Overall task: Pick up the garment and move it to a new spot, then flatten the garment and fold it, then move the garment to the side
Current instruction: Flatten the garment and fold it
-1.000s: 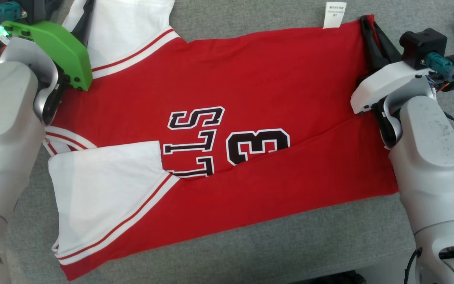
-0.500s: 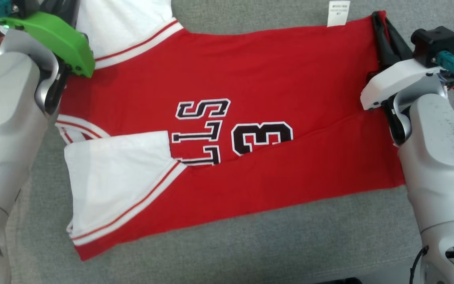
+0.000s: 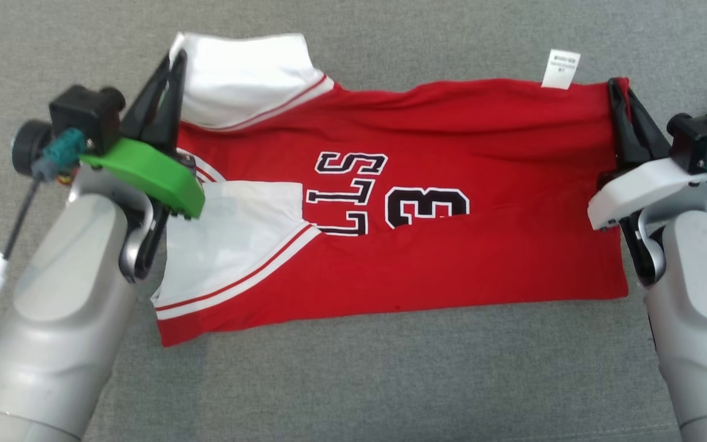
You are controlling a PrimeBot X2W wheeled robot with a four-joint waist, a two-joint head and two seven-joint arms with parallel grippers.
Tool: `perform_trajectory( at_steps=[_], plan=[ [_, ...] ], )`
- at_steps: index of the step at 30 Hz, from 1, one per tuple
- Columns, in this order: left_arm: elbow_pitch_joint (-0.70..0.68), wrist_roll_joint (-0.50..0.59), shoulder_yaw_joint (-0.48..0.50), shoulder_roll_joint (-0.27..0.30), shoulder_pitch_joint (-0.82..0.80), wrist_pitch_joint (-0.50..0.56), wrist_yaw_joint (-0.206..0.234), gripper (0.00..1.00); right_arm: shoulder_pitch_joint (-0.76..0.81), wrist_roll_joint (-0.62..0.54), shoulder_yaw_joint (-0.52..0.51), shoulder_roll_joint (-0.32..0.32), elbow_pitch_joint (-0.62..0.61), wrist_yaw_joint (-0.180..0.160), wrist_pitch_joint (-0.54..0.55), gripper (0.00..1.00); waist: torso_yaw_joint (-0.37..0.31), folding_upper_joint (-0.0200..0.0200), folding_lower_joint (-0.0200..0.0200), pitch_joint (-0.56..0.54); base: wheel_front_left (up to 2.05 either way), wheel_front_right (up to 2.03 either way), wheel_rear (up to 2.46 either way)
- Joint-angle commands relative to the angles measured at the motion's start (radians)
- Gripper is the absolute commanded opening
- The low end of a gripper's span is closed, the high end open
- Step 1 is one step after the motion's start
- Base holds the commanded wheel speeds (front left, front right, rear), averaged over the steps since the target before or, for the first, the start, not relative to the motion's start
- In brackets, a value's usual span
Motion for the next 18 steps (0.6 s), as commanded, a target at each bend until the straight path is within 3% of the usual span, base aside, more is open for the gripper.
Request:
perform_trajectory(
  at_steps=[1,11,16,17,18],
  plan=[
    [-0.014,0.018,0.018,-0.011,0.054,-0.003,-0.002,0.00,0.038,0.013,0.006,-0.012,-0.013,-0.002,-0.004,0.00,0.031,0.0000,0.0000,-0.065,0.00,0.00,0.00],
    [-0.103,0.089,0.147,-0.092,0.388,-0.003,-0.011,0.00,0.243,0.088,0.067,-0.040,-0.065,-0.002,-0.004,0.00,0.036,0.0000,0.0000,-0.159,0.00,0.00,0.00],
    [-0.118,0.096,0.148,-0.119,0.497,-0.003,-0.011,0.00,0.304,0.105,0.066,-0.036,-0.057,-0.002,-0.004,0.00,0.037,0.0000,0.0000,-0.174,0.00,0.00,0.00],
    [-0.119,0.093,0.154,-0.124,0.510,-0.003,-0.011,0.30,0.313,0.107,0.066,-0.035,-0.047,-0.002,-0.004,0.00,0.037,0.0000,0.0000,-0.175,0.00,0.00,0.00],
    [-0.120,0.098,0.158,-0.129,0.526,-0.003,-0.011,0.64,0.322,0.112,0.064,-0.031,-0.032,-0.002,-0.004,0.27,0.037,0.0000,0.0000,-0.176,0.00,0.00,0.00]
  ],
)
